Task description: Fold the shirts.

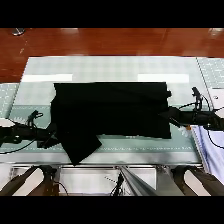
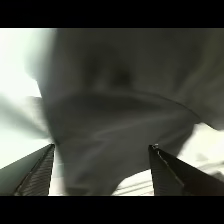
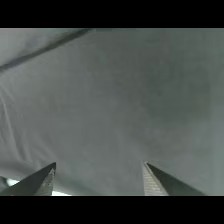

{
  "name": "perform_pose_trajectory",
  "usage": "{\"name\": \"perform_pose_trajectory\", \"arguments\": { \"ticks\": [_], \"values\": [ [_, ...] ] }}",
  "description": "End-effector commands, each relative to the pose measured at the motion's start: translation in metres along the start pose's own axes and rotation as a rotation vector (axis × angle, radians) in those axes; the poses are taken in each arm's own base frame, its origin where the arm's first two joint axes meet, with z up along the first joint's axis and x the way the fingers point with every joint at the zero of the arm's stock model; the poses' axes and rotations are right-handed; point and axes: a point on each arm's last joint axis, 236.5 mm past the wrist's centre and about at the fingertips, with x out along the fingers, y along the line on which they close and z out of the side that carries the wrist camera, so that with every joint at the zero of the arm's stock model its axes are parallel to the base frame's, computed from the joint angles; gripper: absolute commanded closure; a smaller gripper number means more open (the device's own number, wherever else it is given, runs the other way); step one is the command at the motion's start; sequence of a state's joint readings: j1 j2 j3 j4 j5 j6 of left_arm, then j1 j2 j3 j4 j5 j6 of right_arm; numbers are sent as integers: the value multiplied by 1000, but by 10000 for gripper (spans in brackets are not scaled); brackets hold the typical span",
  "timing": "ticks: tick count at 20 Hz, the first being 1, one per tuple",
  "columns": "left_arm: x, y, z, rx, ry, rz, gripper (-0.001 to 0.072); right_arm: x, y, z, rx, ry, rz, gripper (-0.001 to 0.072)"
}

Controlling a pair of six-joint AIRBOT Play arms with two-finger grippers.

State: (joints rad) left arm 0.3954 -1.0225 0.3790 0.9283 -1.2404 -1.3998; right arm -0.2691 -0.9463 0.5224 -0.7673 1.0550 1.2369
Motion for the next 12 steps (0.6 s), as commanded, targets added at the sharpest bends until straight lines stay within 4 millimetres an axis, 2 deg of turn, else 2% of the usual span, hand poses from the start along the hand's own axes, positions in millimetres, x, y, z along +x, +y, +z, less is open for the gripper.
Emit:
{"name": "perform_pose_trajectory", "arguments": {
  "ticks": [1,2,3,4,5,7,12],
  "values": [
    [18,-15,-2,84,-20,-26,6,-9,-35,4,-16,-22,-121,96],
    [21,-17,-7,112,-2,-18,45,-17,-56,6,32,-33,-182,96],
    [23,-19,-11,142,14,-15,305,-26,-79,1,80,-20,-244,96],
    [24,-21,-19,153,43,-19,672,-32,-93,-11,124,20,-280,96],
    [23,-24,-24,154,66,-35,690,-34,-100,-30,166,81,-290,96],
    [22,-25,-24,153,62,-39,689,-26,-95,-55,197,160,-259,96],
    [22,-30,-20,144,45,-59,689,-3,-93,-75,183,233,-249,97]
  ]
}}
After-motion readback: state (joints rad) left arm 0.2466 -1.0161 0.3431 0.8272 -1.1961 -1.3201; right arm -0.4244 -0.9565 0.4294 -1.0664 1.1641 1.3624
